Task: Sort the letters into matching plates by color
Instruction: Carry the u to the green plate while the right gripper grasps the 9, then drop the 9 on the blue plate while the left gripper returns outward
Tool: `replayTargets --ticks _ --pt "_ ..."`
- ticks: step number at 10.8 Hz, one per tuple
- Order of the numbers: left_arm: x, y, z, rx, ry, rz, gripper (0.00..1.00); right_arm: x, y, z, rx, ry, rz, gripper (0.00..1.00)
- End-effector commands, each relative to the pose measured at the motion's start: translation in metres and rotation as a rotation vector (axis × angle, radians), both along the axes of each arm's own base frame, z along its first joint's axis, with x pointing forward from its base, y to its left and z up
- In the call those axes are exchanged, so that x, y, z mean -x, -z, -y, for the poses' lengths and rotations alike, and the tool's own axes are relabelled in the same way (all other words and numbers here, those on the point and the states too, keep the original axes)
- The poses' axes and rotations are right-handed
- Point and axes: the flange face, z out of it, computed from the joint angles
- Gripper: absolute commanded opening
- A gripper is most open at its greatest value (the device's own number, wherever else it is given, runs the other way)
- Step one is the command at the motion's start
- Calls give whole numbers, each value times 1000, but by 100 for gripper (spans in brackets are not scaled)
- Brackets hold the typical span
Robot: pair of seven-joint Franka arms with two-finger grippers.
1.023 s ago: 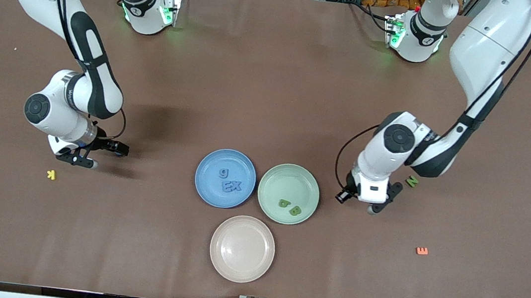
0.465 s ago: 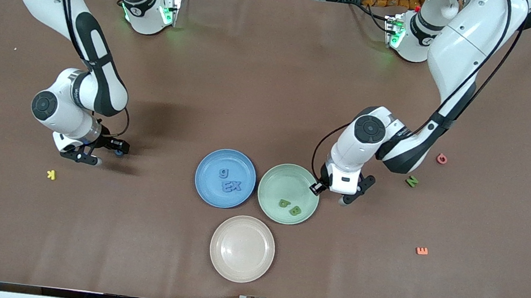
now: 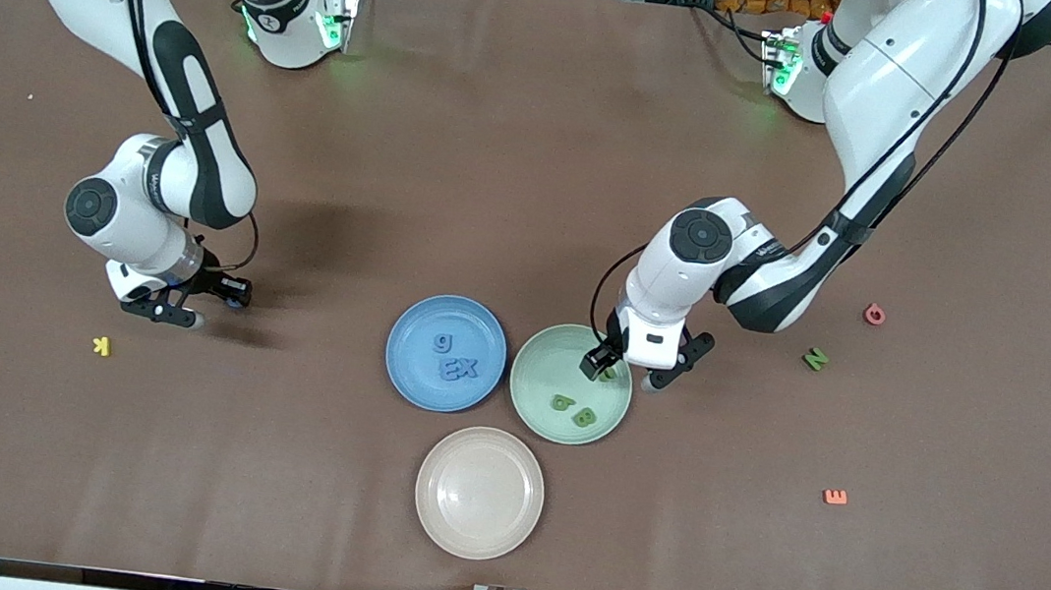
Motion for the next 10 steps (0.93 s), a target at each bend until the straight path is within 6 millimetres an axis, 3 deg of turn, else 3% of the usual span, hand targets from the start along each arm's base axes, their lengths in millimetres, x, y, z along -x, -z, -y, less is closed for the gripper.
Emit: replayTargets --ticks 1,3,5,8,10 --pt "-10 3 -20 -73 -29 -35 100 3 0 -7 5 1 -1 17" --pt "-16 12 -45 -156 -13 -51 100 -5 -16 -20 -8 0 15 17" --pt "-28 18 -80 -201 4 -85 100 -19 -34 -49 -26 40 0 17" --pt "-40 21 -132 -247 -65 -138 100 -33 -56 -124 -57 78 35 17" --pt "-36 22 -153 -270 -80 -158 100 -37 -70 -173 -97 83 55 17"
